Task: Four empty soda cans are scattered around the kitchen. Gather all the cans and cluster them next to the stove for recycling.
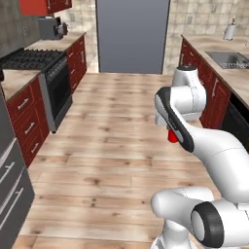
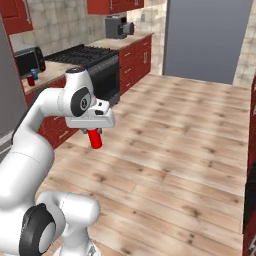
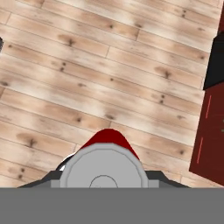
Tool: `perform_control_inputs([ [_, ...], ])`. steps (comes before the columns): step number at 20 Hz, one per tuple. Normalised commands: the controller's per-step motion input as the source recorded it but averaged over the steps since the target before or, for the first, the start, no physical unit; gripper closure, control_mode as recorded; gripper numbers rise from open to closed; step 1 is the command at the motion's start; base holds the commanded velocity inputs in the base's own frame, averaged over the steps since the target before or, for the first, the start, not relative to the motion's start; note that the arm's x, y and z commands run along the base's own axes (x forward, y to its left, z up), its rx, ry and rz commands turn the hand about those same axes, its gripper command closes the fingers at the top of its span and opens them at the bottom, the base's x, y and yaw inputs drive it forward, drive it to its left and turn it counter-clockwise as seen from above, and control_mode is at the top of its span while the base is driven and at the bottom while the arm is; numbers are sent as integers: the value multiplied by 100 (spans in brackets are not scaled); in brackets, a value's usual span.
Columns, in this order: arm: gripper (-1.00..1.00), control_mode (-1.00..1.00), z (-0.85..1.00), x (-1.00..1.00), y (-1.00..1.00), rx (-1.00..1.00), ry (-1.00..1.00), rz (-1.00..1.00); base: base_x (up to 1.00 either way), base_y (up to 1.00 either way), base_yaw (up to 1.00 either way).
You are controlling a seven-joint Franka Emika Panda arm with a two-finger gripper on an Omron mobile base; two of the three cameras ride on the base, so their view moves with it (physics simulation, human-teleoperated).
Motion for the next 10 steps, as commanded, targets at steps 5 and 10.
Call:
perform_control_inputs([
  [5,100,100,0,0,0,0,0,0,96,6,-14],
  [10,100,100,0,0,0,0,0,0,94,4,-13],
])
